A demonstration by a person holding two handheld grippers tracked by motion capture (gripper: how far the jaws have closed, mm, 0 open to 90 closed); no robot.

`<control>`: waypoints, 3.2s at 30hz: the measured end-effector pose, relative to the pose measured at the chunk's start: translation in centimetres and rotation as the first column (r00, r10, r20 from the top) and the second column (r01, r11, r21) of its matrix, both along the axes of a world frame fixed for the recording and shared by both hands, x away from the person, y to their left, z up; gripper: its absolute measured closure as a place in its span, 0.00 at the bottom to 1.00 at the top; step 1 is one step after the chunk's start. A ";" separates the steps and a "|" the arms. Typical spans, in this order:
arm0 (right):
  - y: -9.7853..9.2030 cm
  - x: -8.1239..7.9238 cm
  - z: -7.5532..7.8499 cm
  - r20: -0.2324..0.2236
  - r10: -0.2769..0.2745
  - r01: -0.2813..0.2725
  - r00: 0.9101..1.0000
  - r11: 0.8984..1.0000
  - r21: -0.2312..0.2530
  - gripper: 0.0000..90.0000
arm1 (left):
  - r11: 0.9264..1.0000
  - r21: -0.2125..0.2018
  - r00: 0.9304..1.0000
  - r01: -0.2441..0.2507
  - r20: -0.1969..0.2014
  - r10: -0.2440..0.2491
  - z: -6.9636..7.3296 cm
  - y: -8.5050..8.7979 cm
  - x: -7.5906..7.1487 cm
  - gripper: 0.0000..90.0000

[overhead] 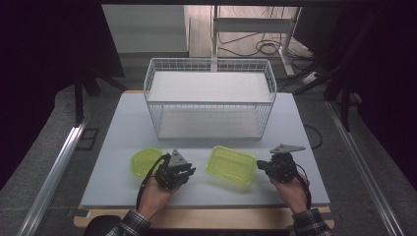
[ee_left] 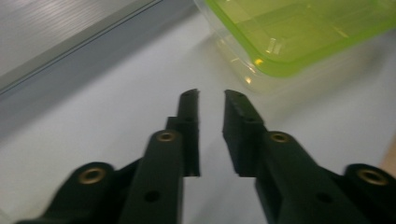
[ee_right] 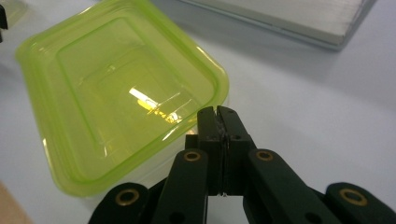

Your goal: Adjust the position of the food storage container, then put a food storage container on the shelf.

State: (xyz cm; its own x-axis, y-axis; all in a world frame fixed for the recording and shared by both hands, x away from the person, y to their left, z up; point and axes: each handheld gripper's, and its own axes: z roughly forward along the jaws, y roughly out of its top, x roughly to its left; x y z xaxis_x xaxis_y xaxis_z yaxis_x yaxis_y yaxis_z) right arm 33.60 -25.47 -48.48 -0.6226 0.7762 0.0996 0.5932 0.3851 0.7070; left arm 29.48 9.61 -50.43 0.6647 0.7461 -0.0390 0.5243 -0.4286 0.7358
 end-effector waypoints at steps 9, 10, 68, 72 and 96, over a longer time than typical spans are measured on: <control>2.2 2.0 -0.3 -0.006 0.029 -0.029 1.000 0.999 -0.014 0.98 | 0.999 0.045 0.999 -0.008 -0.036 0.010 -0.8 -1.3 1.2 0.96; 2.8 2.5 -0.4 -0.002 0.037 -0.037 0.999 0.999 -0.017 0.98 | 0.999 0.054 0.999 -0.005 -0.043 0.007 -0.8 -1.2 0.9 0.96; 2.5 2.2 -0.2 -0.092 0.104 -0.089 0.990 0.984 0.151 0.30 | 0.997 0.045 0.993 0.058 0.098 -0.063 -2.0 2.3 -4.9 0.04; 2.8 2.8 -0.3 -0.106 0.103 -0.085 0.989 0.983 0.164 0.42 | 0.996 0.062 0.993 0.057 0.103 -0.064 -2.0 2.3 -4.9 0.04; 2.6 5.4 -1.7 -0.444 0.160 0.042 0.882 0.911 0.411 0.89 | 0.994 0.083 0.991 0.064 0.114 -0.073 -2.0 2.2 -5.0 0.05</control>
